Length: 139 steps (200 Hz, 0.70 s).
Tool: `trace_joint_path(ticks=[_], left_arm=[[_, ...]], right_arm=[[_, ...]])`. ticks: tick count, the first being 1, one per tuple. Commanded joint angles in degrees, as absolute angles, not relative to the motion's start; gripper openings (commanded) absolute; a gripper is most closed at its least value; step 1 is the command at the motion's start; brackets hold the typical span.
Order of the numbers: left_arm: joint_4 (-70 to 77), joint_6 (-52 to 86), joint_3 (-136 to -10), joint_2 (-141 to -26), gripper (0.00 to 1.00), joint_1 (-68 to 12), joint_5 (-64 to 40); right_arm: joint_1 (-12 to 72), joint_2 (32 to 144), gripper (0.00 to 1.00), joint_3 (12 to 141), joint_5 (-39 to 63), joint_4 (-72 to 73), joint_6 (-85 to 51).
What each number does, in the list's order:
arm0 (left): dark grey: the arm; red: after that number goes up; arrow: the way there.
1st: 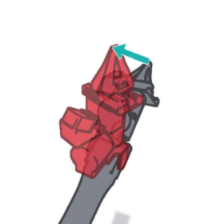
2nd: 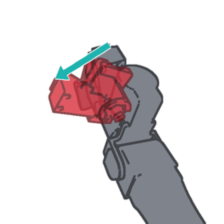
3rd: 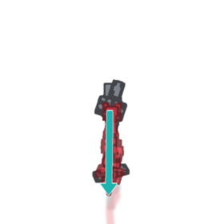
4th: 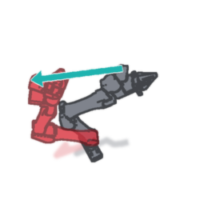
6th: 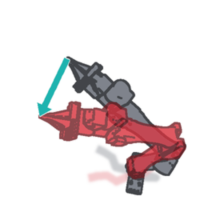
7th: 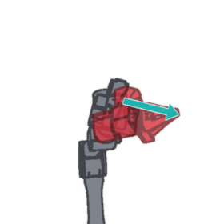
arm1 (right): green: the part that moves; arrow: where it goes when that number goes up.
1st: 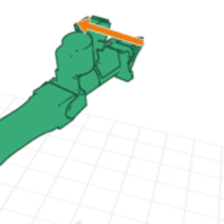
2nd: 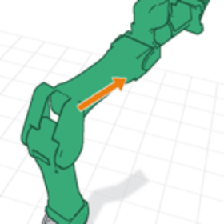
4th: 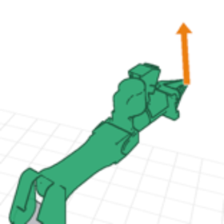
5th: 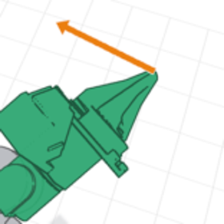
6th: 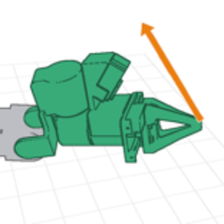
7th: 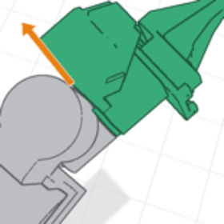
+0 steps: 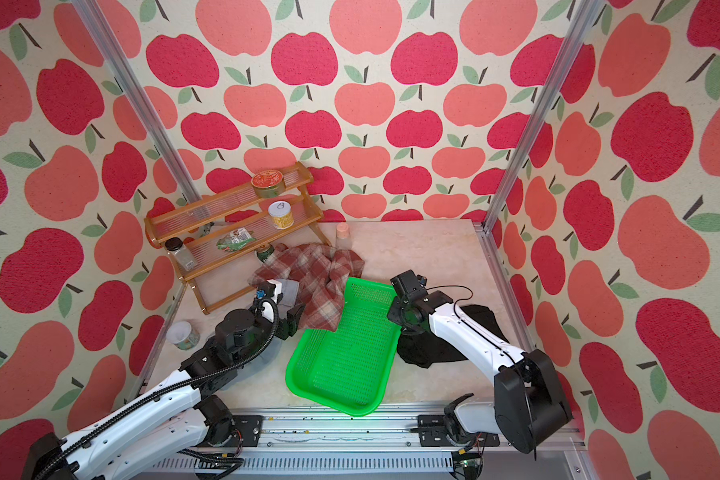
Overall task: Roll up the skirts
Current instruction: Move the basket to the corner of the board.
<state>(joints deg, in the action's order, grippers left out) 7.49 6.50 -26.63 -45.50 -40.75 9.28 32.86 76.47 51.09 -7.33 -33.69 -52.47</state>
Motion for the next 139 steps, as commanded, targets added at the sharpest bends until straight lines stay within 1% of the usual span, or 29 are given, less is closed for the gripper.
trace_joint_path(ticks=[1,43,66,82,111,139], left_arm=[[8.4,5.0,-28.9,-46.3,0.74,-40.4,10.6],[8.4,4.4,-29.6,-46.9,0.74,-40.5,10.5],[8.7,4.4,-29.2,-47.4,0.74,-40.6,10.4],[9.3,4.4,-28.7,-48.1,0.74,-40.5,10.5],[10.1,4.3,-28.0,-49.6,0.74,-40.6,10.9],[7.3,3.0,-28.4,-50.0,0.74,-40.8,12.9]], right_arm=[[30.3,75.6,0.0,52.0,-7.8,-37.7,-53.3],[22.5,70.3,0.0,48.9,-5.3,-37.6,-55.6],[15.3,66.1,0.0,48.5,-4.5,-38.4,-55.8],[10.8,65.2,0.0,49.7,-4.8,-38.8,-54.6],[2.9,68.6,0.0,52.4,-1.5,-35.6,-53.9],[-3.6,78.6,0.0,59.5,1.1,-33.5,-52.9]])
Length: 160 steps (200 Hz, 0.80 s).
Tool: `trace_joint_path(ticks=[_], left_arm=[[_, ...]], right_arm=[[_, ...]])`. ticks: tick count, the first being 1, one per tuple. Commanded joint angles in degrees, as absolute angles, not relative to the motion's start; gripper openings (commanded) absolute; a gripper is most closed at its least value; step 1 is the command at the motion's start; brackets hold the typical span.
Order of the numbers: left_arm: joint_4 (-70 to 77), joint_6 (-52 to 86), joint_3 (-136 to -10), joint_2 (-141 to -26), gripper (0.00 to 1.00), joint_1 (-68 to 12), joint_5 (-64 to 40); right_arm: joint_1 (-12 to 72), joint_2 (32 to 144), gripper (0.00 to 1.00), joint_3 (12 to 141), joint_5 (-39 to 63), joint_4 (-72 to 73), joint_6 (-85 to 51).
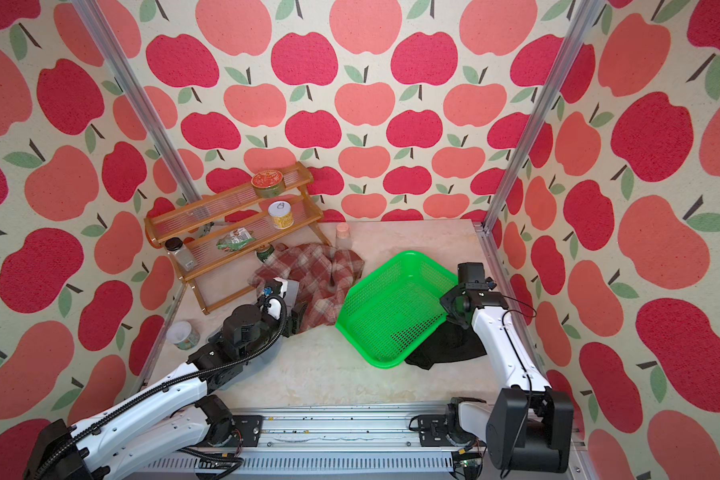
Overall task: Roll up the skirts
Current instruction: Move the basket to the corner of the board.
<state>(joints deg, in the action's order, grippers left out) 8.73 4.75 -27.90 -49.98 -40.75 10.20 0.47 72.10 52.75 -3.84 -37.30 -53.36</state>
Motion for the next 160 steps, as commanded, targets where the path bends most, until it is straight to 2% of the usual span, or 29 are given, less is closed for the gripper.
trace_joint_path(ticks=[1,44,105,160], left_arm=[[7.2,3.0,-28.4,-50.0,0.74,-40.8,13.0],[7.2,2.1,-27.7,-49.4,0.75,-41.2,15.0],[7.2,1.5,-29.9,-56.1,0.75,-41.1,15.7],[6.9,1.6,-32.6,-59.9,0.75,-39.8,16.9]], right_arm=[[-3.8,79.0,0.0,59.7,1.2,-33.5,-52.9],[-8.0,96.9,0.0,75.5,2.1,-33.6,-49.8],[-10.5,117.4,0.0,97.0,2.3,-36.2,-48.2],[-13.6,125.7,0.0,105.7,-0.5,-36.9,-54.9]])
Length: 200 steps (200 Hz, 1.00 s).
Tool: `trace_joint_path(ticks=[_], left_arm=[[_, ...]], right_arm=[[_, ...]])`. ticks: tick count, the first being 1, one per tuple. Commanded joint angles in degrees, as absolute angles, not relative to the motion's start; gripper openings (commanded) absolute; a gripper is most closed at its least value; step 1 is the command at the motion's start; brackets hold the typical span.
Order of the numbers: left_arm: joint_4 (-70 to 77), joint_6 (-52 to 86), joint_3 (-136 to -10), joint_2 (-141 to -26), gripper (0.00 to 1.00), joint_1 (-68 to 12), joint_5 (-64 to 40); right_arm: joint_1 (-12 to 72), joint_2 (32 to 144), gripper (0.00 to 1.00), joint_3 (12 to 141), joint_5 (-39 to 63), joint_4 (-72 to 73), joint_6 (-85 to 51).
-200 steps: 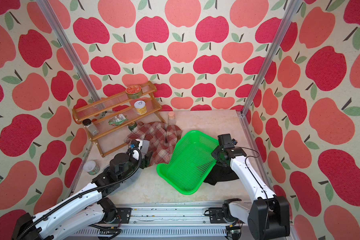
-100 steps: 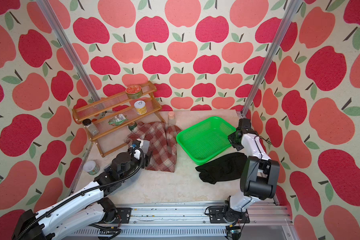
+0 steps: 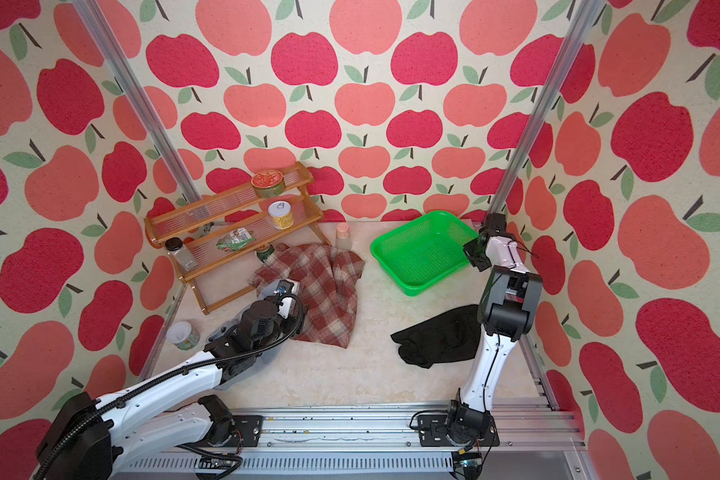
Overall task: Roll up the skirts
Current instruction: Move the basket to the corner of the board.
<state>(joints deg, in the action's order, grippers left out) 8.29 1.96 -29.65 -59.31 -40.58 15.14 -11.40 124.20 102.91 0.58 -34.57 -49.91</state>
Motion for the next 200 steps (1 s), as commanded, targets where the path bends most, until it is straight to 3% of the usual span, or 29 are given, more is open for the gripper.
trace_joint_path(ticks=[1,32,114,147,171,188,200], left_arm=[[6.9,1.6,-32.6,-60.0,0.75,-39.7,16.8],[7.8,1.2,-33.5,-62.0,0.75,-39.6,15.0],[1.1,4.3,-38.5,-70.1,0.74,-39.2,14.2],[-1.8,5.8,-39.8,-71.8,0.74,-39.3,14.0],[-2.2,6.3,-39.6,-71.9,0.75,-39.6,13.4],[-1.8,6.3,-39.5,-72.0,0.75,-39.9,12.7],[-1.9,6.3,-39.6,-72.2,0.75,-40.1,12.7]], right_arm=[[-13.6,125.7,0.0,105.6,-0.5,-36.8,-55.1],[-15.0,126.6,0.0,103.9,-1.3,-34.3,-63.4],[-12.2,133.4,0.0,118.6,-12.0,-43.3,-70.9],[-11.5,133.9,0.0,117.4,-12.8,-40.6,-74.9],[-11.0,134.6,0.26,116.5,-10.2,-36.7,-73.4],[-10.7,134.4,0.6,114.9,-8.1,-35.0,-72.6],[-10.6,134.1,0.74,114.5,-6.8,-34.9,-71.3]])
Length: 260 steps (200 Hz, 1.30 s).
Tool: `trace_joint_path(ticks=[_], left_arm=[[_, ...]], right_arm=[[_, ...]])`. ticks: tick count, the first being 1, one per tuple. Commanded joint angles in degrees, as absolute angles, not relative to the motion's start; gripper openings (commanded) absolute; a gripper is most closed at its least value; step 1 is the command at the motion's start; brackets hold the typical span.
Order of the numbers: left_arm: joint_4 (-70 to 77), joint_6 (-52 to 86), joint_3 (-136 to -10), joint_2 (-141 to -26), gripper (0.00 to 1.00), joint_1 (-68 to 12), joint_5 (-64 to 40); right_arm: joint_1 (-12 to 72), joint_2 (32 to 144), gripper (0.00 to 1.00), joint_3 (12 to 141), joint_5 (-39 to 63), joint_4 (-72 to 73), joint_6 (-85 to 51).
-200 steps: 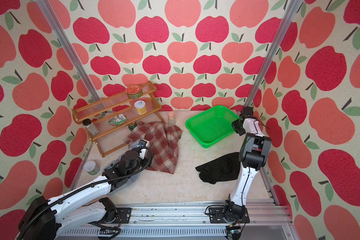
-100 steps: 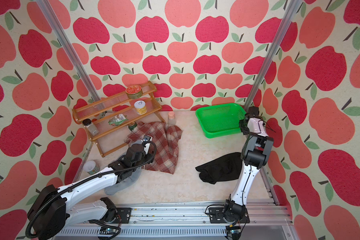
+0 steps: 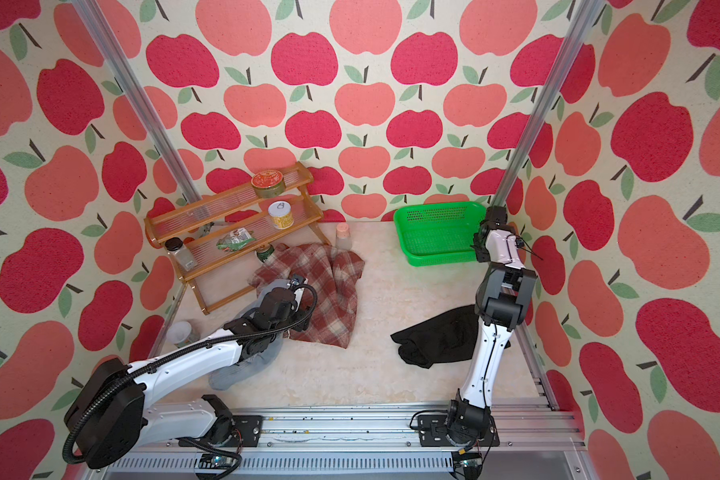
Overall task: Roll up the skirts
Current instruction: Move the basket to the corner of the board, then move the skirt to the center of the board.
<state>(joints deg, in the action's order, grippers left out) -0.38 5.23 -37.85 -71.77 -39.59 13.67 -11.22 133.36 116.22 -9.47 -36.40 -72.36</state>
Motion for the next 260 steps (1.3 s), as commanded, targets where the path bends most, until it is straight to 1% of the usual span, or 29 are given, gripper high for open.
trace_joint_path(ticks=[1,8,21,41,64,82,108,118,129,139,150,172,185,206,239,260], left_arm=[[-1.9,6.3,-39.6,-72.2,0.75,-40.1,12.7],[-1.9,6.3,-39.7,-71.9,0.75,-40.3,12.9],[-2.2,6.3,-39.7,-71.2,0.75,-40.6,13.1],[-2.1,6.0,-39.5,-69.1,0.76,-41.0,12.3],[-0.6,3.2,-39.8,-69.0,0.77,-43.1,6.2],[-0.6,0.3,-41.6,-71.5,0.77,-47.0,5.9],[1.0,-0.8,-43.4,-75.0,0.78,-50.8,6.4],[3.0,-0.4,-43.3,-75.7,0.78,-51.2,3.7],[5.8,-0.6,-43.3,-77.3,0.78,-51.5,-0.3],[7.5,-1.3,-44.3,-79.9,0.78,-51.5,-6.1],[7.9,-1.8,-46.8,-83.9,0.77,-51.5,-11.4],[7.1,-0.6,-53.4,-92.8,0.66,-50.5,-20.3],[6.3,-0.5,-57.1,-97.5,0.65,-50.7,-21.6],[5.9,-0.7,-61.6,-103.0,0.66,-51.3,-22.7],[0.6,5.6,-71.5,-111.4,0.67,-50.8,-28.4],[-2.2,9.7,-76.2,-116.0,0.63,-50.9,-33.2]], right_arm=[[-10.6,134.1,0.74,114.4,-6.7,-34.8,-71.1],[-10.6,133.8,0.78,114.5,-6.0,-34.8,-69.2],[-10.3,132.8,0.81,114.8,-5.4,-35.3,-65.9],[-9.0,129.8,0.83,114.7,-6.3,-37.5,-58.0],[-5.4,123.3,0.84,110.8,-12.7,-40.6,-46.9],[-2.7,115.7,0.85,100.8,-16.0,-39.0,-41.5],[-0.2,101.9,0.85,81.7,-15.1,-31.0,-37.4],[2.5,96.4,0.85,75.9,-15.7,-29.1,-33.9],[7.4,91.3,0.85,70.7,-18.5,-27.8,-28.9],[11.5,87.6,0.85,67.7,-20.9,-29.1,-26.2],[13.6,84.0,0.84,64.9,-21.1,-31.2,-25.3],[12.1,73.3,0.84,59.8,-19.0,-33.9,-26.4],[10.4,66.1,0.84,57.7,-17.3,-33.6,-26.6],[8.5,57.2,0.82,56.3,-14.4,-33.0,-26.2],[6.3,52.8,0.81,58.4,-10.7,-35.3,-26.0],[5.5,51.9,0.79,58.9,-9.1,-35.0,-25.7]])
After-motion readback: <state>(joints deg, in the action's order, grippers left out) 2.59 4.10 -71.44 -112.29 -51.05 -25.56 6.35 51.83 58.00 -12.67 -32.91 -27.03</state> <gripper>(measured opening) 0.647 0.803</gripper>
